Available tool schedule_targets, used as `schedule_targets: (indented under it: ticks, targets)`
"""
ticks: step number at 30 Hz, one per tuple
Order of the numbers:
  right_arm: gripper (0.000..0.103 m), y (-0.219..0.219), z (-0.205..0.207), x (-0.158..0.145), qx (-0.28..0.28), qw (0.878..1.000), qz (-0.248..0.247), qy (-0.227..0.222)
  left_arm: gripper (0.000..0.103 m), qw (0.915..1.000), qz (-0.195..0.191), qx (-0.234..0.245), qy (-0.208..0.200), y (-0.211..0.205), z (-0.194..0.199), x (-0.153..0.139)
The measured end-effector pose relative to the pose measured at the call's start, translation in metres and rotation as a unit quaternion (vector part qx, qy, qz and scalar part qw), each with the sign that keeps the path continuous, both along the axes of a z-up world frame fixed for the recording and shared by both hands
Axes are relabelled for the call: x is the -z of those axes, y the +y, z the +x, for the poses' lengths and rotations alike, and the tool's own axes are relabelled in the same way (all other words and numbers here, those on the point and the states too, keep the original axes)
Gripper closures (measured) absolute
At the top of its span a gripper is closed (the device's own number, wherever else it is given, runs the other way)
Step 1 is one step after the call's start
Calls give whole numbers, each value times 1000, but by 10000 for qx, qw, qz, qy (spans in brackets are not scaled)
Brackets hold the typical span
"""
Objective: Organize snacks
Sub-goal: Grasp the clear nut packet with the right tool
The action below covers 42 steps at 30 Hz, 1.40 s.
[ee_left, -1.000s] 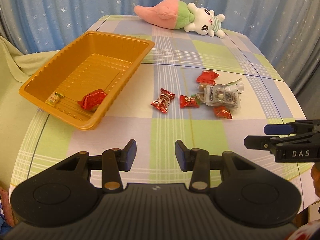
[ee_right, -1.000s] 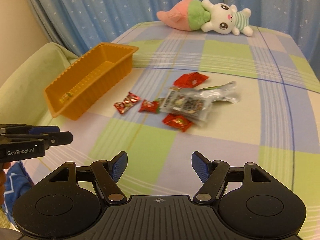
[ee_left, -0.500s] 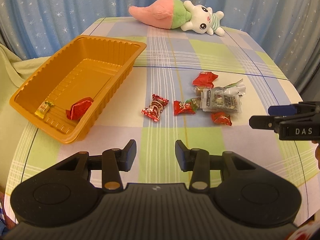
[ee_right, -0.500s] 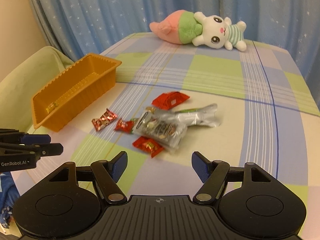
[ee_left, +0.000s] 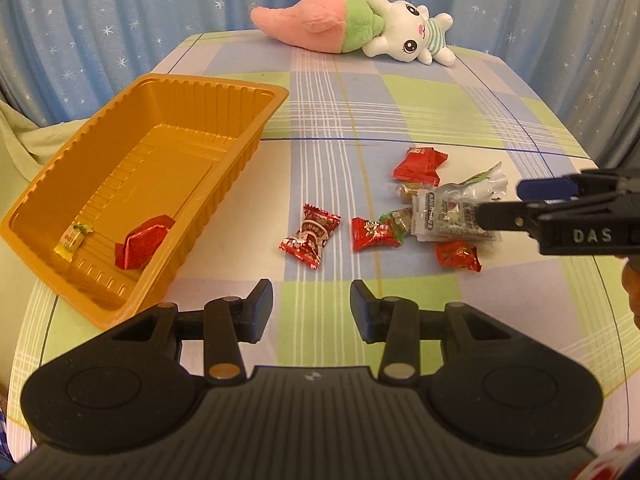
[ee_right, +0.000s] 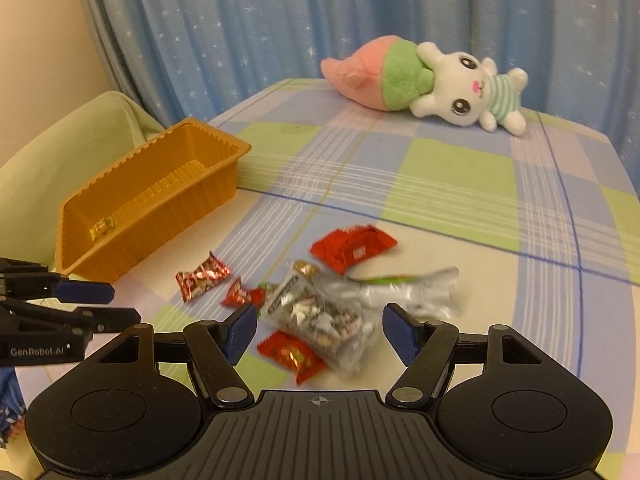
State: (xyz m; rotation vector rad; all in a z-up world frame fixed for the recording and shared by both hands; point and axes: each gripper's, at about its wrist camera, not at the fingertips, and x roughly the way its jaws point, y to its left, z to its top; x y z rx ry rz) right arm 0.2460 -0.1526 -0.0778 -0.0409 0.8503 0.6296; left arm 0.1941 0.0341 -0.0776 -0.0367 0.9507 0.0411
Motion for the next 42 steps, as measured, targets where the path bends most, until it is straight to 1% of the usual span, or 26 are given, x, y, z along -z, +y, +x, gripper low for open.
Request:
schedule_targets:
  ticks: [8, 11, 15, 19, 21, 24, 27, 31, 35, 37, 42]
  targets:
    - [34, 23, 21, 14, -429, 9990, -89, -5, 63, 9999, 19, 87, 68, -1, 13, 6]
    - [42, 28, 25, 22, -524, 9984, -163, 104, 62, 9999, 21, 124, 93, -1, 16, 8]
    - [48, 30, 23, 29, -573, 9979, -216, 231, 61, 9998, 13, 163, 127, -1, 17, 11]
    - [53, 28, 10, 33, -598, 9971, -303, 362, 61, 9997, 7, 186, 158, 2, 16, 12]
    - [57, 27, 0, 36, -532, 9969, -358, 453, 61, 9997, 0, 191, 171, 3, 16, 13]
    - [57, 22, -12, 39, -373, 9970, -245, 635, 61, 9996, -16, 208, 186, 3, 14, 14]
    - [57, 19, -23, 42, -233, 9960, -262, 827, 61, 9995, -28, 237, 200, 4, 13, 14]
    - [57, 19, -36, 40, -116, 9961, -361, 796, 61, 9994, -23, 268, 211, 4, 12, 15]
    - [57, 20, -33, 33, 163, 9976, -274, 614, 61, 9994, -12, 287, 185, 4, 12, 14]
    - [57, 23, -29, 31, 227, 9975, -277, 602, 61, 9994, -7, 314, 173, 4, 12, 13]
    - [57, 36, -23, 37, 297, 9965, -540, 563, 61, 9992, 21, 370, 133, 4, 11, 13]
